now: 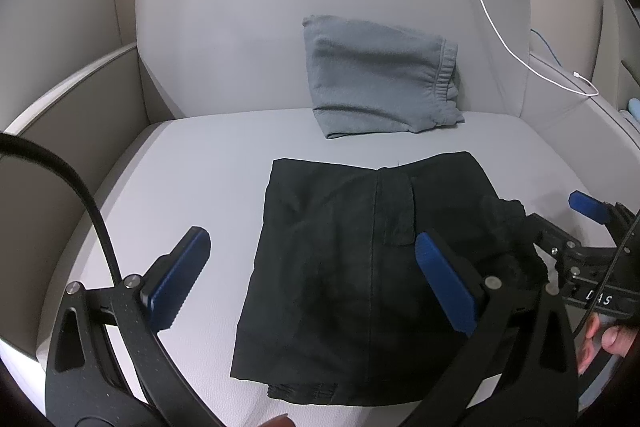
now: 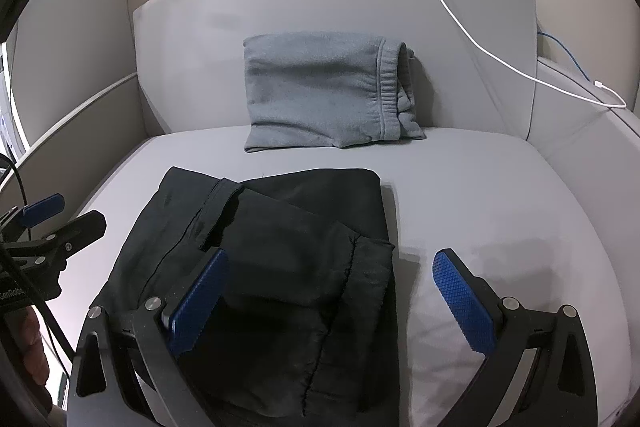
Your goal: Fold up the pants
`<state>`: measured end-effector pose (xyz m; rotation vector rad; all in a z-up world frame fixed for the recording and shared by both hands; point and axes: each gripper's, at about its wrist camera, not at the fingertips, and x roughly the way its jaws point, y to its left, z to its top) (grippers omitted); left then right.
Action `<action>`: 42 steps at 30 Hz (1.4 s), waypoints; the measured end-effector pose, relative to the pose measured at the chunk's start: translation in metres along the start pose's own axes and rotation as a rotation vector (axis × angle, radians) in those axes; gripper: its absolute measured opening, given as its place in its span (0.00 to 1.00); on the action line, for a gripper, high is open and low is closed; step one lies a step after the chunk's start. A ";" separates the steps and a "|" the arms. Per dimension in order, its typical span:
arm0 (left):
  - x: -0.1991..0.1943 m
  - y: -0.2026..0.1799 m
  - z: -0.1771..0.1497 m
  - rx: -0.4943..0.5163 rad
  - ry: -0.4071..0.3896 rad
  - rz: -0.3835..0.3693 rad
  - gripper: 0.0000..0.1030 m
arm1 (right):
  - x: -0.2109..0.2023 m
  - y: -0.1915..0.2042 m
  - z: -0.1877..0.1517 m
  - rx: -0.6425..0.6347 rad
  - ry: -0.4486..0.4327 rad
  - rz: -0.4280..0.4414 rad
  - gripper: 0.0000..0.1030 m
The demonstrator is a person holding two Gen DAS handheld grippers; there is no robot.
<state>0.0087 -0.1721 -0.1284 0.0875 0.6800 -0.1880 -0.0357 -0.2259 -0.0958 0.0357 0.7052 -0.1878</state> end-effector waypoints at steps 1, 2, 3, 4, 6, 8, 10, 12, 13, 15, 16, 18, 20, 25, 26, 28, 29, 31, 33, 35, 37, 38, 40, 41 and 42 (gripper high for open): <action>0.000 0.001 0.000 -0.002 0.001 -0.001 0.99 | 0.000 0.000 0.000 0.000 0.000 0.001 1.00; 0.000 0.001 0.000 -0.002 0.001 -0.002 0.99 | 0.000 0.000 0.000 0.000 0.001 0.000 1.00; 0.000 0.000 0.000 -0.004 0.002 -0.003 0.99 | 0.000 0.000 0.000 0.001 0.002 -0.001 1.00; 0.000 0.001 0.000 -0.004 0.001 -0.002 0.99 | 0.000 0.000 0.000 0.000 0.000 0.001 1.00; 0.000 0.000 -0.001 -0.007 0.002 -0.004 0.99 | 0.000 0.000 0.000 -0.001 -0.001 0.001 1.00; 0.001 0.001 0.000 -0.004 0.002 -0.002 0.99 | 0.000 0.000 0.000 -0.003 -0.002 0.000 1.00; 0.001 0.001 0.000 -0.005 0.003 -0.005 0.99 | 0.000 0.000 0.000 -0.003 -0.001 -0.001 1.00; 0.001 0.002 0.000 -0.007 0.005 -0.009 0.99 | 0.000 0.001 0.000 -0.004 0.001 0.002 1.00; 0.000 0.001 -0.001 -0.007 0.005 -0.009 0.99 | 0.000 0.001 0.000 -0.005 0.001 0.001 1.00; 0.000 0.002 0.000 -0.006 0.004 -0.007 0.99 | 0.000 0.001 0.001 -0.007 -0.003 -0.001 1.00; 0.001 0.003 0.000 -0.007 0.004 -0.009 0.99 | 0.000 0.001 0.001 -0.008 -0.004 -0.002 1.00; 0.001 0.002 0.000 -0.007 0.005 -0.010 0.99 | 0.000 0.001 0.000 -0.008 -0.005 -0.001 1.00; 0.001 0.002 0.000 -0.007 0.005 -0.009 0.99 | 0.000 0.001 0.000 -0.007 -0.003 -0.003 1.00; 0.001 0.003 0.000 -0.008 0.005 -0.010 0.99 | 0.001 0.001 0.000 -0.009 -0.001 -0.003 1.00; 0.002 0.004 0.000 -0.008 0.006 -0.009 0.99 | 0.001 0.001 0.000 -0.010 -0.002 -0.004 1.00; 0.002 0.004 0.000 -0.007 0.006 -0.009 0.99 | 0.001 0.001 -0.001 -0.008 -0.001 -0.003 1.00; 0.002 0.004 0.000 -0.008 0.007 -0.009 0.99 | 0.001 0.001 -0.001 -0.007 0.000 -0.003 1.00; 0.002 0.003 0.000 -0.010 0.008 -0.010 0.99 | 0.001 0.000 0.000 -0.007 0.001 -0.001 1.00; 0.002 0.004 0.000 -0.009 0.007 -0.010 0.99 | 0.001 0.000 0.000 -0.005 0.000 -0.001 1.00; 0.002 0.004 0.000 -0.009 0.007 -0.010 0.99 | 0.001 0.000 -0.001 -0.008 0.001 -0.003 1.00; 0.002 0.004 0.001 -0.008 0.008 -0.012 0.99 | 0.001 0.000 0.000 -0.007 0.001 -0.001 1.00; 0.002 0.004 0.000 -0.008 0.009 -0.012 0.99 | 0.001 0.000 0.000 -0.007 0.001 -0.002 1.00; 0.002 0.003 0.000 -0.008 0.009 -0.011 0.99 | 0.001 0.000 -0.001 -0.007 0.001 -0.002 1.00; 0.002 0.004 0.001 -0.009 0.008 -0.011 0.99 | 0.001 0.000 -0.001 -0.006 0.002 -0.001 1.00; 0.002 0.004 0.001 -0.009 0.009 -0.012 0.99 | 0.001 -0.001 -0.001 -0.006 0.002 -0.001 1.00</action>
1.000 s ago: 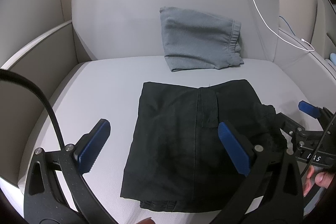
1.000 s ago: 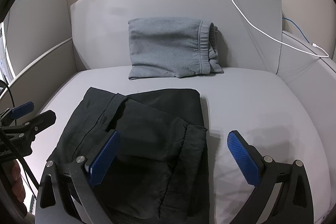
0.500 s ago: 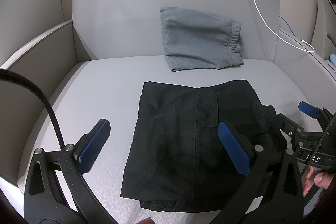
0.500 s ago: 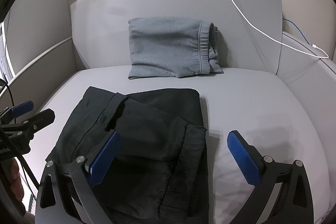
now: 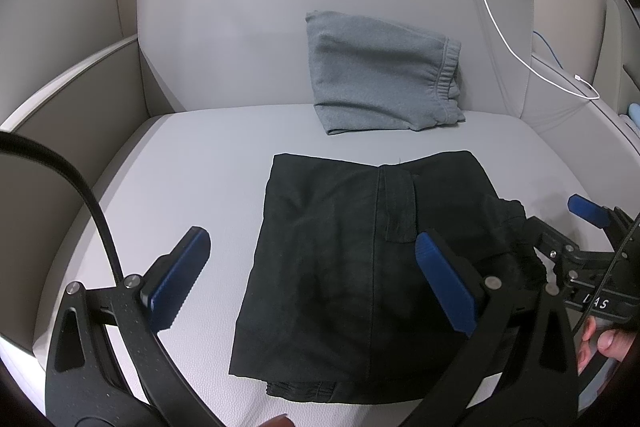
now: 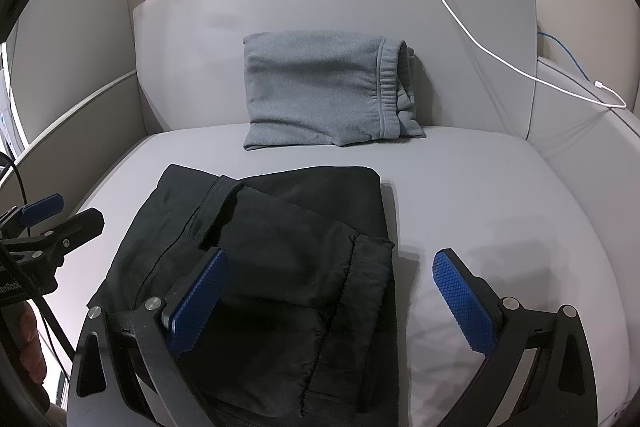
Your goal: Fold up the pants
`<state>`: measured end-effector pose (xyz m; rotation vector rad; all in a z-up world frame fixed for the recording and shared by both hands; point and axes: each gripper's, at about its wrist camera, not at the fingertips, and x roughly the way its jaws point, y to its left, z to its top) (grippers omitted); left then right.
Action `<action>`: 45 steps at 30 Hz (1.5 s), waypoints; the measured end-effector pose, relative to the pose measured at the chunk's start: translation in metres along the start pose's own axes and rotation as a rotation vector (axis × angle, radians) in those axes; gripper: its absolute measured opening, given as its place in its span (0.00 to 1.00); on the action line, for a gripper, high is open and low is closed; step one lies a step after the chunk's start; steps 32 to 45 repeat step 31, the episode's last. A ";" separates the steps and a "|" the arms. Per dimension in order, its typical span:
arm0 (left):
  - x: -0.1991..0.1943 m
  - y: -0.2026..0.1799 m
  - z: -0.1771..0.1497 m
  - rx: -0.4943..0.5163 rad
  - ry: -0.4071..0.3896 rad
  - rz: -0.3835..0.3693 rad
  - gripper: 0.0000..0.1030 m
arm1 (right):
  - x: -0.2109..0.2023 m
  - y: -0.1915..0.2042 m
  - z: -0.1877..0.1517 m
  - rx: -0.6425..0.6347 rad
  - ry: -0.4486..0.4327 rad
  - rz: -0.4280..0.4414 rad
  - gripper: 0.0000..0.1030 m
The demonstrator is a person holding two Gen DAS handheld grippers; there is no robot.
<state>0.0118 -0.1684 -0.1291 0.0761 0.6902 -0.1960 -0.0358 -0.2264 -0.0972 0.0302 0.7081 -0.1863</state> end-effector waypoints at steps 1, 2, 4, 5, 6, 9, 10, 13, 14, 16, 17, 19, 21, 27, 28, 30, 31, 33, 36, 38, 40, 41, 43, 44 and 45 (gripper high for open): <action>0.000 0.000 -0.001 0.000 0.000 0.000 0.99 | 0.000 0.000 0.000 -0.001 -0.001 -0.001 1.00; 0.000 0.000 -0.001 0.000 0.000 0.001 0.99 | 0.000 0.000 0.000 -0.001 0.000 -0.001 1.00; 0.000 0.000 -0.001 -0.001 0.001 -0.002 0.99 | 0.000 0.000 0.000 0.000 0.000 0.000 1.00; -0.001 -0.001 -0.002 -0.001 0.002 -0.002 0.99 | 0.000 0.000 0.000 0.000 0.000 -0.001 1.00; 0.000 0.000 -0.002 -0.002 0.001 -0.002 0.99 | 0.000 0.000 0.000 0.000 0.001 -0.001 1.00; -0.001 -0.001 -0.002 -0.001 0.001 0.000 0.99 | 0.000 0.000 0.000 0.000 0.000 -0.002 1.00; -0.001 -0.001 -0.003 0.000 0.002 -0.001 0.99 | 0.000 0.000 0.000 0.000 0.000 0.000 1.00; -0.001 0.000 -0.002 -0.002 0.001 -0.002 0.99 | 0.001 0.000 0.000 0.000 0.001 0.000 1.00; -0.001 0.001 -0.002 -0.001 0.002 -0.002 0.99 | 0.001 -0.001 0.000 -0.001 0.001 0.002 1.00; -0.001 0.000 -0.002 -0.002 0.002 -0.002 0.99 | 0.000 -0.001 -0.001 0.000 0.001 0.000 1.00; -0.001 0.000 -0.002 -0.002 0.002 -0.001 0.99 | 0.001 -0.001 -0.001 0.000 0.001 0.001 1.00; -0.001 0.001 -0.001 -0.001 0.002 -0.003 0.99 | 0.001 -0.001 -0.001 0.000 0.001 0.000 1.00; -0.002 0.000 -0.002 -0.001 0.001 -0.001 0.99 | 0.001 -0.002 -0.002 0.000 0.001 0.000 1.00; -0.002 0.002 -0.001 0.001 -0.003 0.001 0.99 | 0.001 -0.002 -0.002 -0.001 0.002 0.000 1.00; -0.004 0.001 -0.002 0.003 -0.014 0.006 0.99 | 0.001 -0.001 -0.001 -0.001 0.001 0.000 1.00; -0.008 0.001 -0.002 0.002 -0.036 0.019 0.99 | 0.001 -0.002 -0.003 -0.002 0.001 -0.002 1.00; -0.009 0.000 -0.002 0.001 -0.040 0.018 0.99 | 0.001 -0.003 -0.003 -0.001 0.001 -0.002 1.00; -0.009 0.000 -0.002 0.001 -0.040 0.018 0.99 | 0.001 -0.003 -0.003 -0.001 0.001 -0.002 1.00; -0.009 0.000 -0.002 0.001 -0.040 0.018 0.99 | 0.001 -0.003 -0.003 -0.001 0.001 -0.002 1.00; -0.009 0.000 -0.002 0.001 -0.040 0.018 0.99 | 0.001 -0.003 -0.003 -0.001 0.001 -0.002 1.00; -0.009 0.000 -0.002 0.001 -0.040 0.018 0.99 | 0.001 -0.003 -0.003 -0.001 0.001 -0.002 1.00; -0.009 0.000 -0.002 0.001 -0.040 0.018 0.99 | 0.001 -0.003 -0.003 -0.001 0.001 -0.002 1.00; -0.009 0.000 -0.002 0.001 -0.040 0.018 0.99 | 0.001 -0.003 -0.003 -0.001 0.001 -0.002 1.00; -0.009 0.000 -0.002 0.001 -0.040 0.018 0.99 | 0.001 -0.003 -0.003 -0.001 0.001 -0.002 1.00; -0.009 0.000 -0.002 0.001 -0.040 0.018 0.99 | 0.001 -0.003 -0.003 -0.001 0.001 -0.002 1.00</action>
